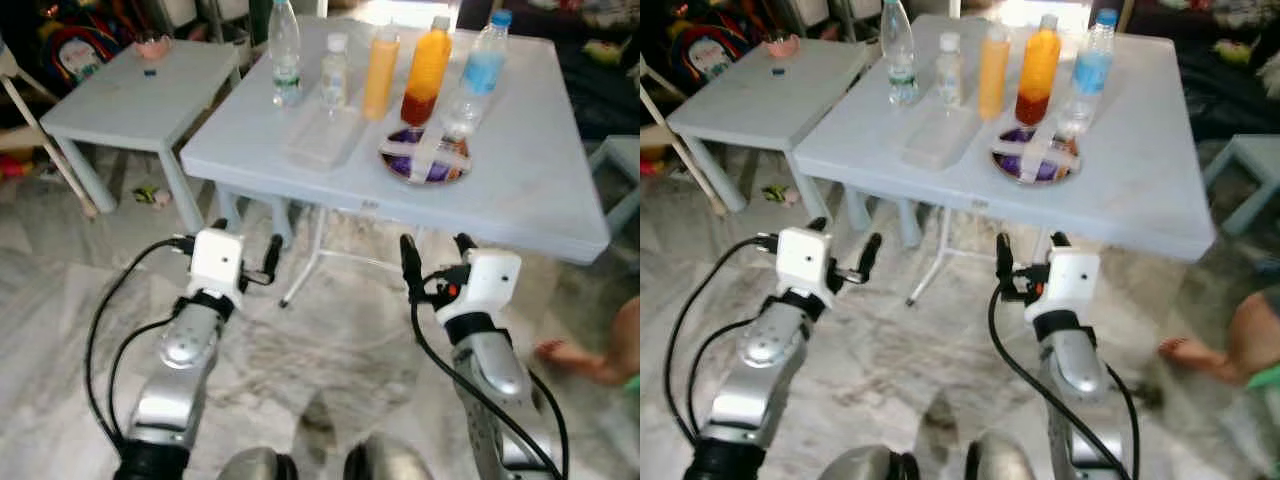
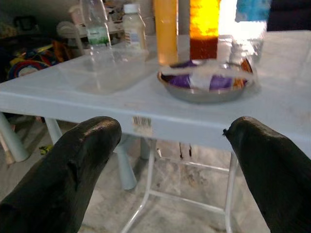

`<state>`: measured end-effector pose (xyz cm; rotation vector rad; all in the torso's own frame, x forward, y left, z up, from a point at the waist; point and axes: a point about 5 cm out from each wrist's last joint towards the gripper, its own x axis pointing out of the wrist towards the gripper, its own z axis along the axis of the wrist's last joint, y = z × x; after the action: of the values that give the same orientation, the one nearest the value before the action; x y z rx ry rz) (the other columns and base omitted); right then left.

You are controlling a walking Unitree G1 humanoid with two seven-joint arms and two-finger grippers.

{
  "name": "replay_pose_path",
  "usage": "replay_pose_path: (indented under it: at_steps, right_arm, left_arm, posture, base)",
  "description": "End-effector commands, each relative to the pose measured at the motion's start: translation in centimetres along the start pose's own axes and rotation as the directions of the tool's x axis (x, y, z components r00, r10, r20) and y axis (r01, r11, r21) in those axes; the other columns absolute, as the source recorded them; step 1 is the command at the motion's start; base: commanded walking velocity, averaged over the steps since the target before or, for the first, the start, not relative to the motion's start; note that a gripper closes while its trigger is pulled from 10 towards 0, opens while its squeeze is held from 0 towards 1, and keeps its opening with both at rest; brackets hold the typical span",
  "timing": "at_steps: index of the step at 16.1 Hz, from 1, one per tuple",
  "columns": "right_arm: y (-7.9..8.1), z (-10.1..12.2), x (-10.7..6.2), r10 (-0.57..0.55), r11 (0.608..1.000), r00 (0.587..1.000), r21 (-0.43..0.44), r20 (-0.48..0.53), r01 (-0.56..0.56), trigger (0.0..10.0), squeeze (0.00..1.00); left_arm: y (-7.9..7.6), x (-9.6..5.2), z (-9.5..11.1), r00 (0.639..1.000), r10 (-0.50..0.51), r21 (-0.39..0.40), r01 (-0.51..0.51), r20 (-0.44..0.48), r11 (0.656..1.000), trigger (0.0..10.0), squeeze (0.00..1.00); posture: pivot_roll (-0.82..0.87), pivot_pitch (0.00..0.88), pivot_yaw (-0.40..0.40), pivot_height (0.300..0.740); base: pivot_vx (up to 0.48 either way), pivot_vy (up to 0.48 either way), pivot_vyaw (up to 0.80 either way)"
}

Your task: Restocking fridge

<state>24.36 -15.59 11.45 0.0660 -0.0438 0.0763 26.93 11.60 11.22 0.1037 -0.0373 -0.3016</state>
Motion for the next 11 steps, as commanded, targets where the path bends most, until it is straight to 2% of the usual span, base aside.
replay_pose_path:
  at_steps: [1,4,11]
  right_arm:
    - [-0.3,0.09,0.0,-0.01,1.0,1.0,-0.002,0.004,0.01,10.0,0.0]
    - [-0.22,0.06,0.0,-0.007,1.0,1.0,-0.004,0.006,0.007,10.0,0.0]
    - [-0.14,0.01,0.16,0.003,1.0,1.0,-0.015,0.009,-0.003,10.0,0.0]
  left_arm:
    - [-0.45,0.08,0.44,0.999,-0.033,0.01,0.033,0.019,0.999,10.0,0.0]
    - [-0.7,0.13,0.54,0.999,-0.046,0.002,0.046,0.024,0.999,10.0,0.0]
    - [-0.87,0.02,0.53,0.999,-0.049,-0.002,0.049,0.023,0.999,10.0,0.0]
  posture:
    - [-0.05,0.086,0.037,0.74]
    - [-0.05,0.086,0.038,0.74]
    - [-0.05,0.09,0.036,0.74]
  base:
    - [0.48,0.0,-0.8]
    - [0.48,0.0,-0.74]
    - [0.48,0.0,0.0]
